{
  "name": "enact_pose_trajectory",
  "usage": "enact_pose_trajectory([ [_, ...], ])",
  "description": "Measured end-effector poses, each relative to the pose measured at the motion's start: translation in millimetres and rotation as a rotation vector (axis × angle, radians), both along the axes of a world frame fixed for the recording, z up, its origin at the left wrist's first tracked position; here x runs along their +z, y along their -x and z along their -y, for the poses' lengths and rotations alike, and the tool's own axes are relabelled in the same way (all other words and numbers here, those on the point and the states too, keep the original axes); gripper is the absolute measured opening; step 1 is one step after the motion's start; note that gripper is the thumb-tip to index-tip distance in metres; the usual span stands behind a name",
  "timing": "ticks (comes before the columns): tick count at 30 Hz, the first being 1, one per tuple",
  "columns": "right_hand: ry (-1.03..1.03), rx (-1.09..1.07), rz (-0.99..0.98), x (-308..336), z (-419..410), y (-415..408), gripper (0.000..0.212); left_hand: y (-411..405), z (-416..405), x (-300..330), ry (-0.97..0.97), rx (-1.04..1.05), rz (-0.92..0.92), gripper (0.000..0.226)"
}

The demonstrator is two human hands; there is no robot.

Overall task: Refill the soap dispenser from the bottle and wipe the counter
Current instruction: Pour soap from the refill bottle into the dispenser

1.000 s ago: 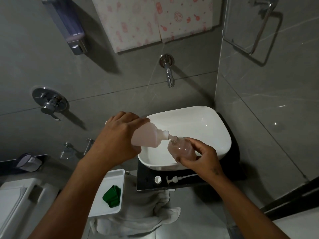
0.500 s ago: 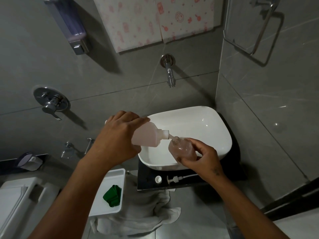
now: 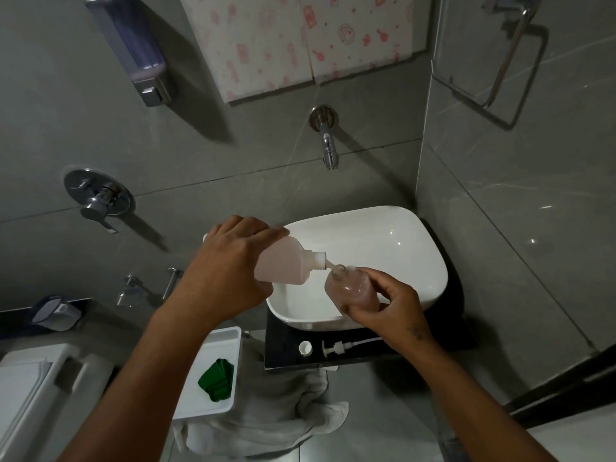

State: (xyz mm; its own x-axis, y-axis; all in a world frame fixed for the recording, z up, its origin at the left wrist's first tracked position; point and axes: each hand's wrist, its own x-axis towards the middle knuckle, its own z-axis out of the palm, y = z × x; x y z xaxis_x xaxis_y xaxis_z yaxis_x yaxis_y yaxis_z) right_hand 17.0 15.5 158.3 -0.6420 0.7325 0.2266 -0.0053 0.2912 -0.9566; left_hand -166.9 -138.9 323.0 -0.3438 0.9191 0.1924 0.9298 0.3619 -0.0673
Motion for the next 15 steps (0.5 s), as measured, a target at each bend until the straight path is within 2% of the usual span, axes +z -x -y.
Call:
enact_pose_trajectory([
  [15, -0.011, 0.007, 0.002, -3.4, -1.8, 2.2, 0.053, -1.3, -1.3, 0.5, 0.004, 0.003, 0.006, 0.089],
])
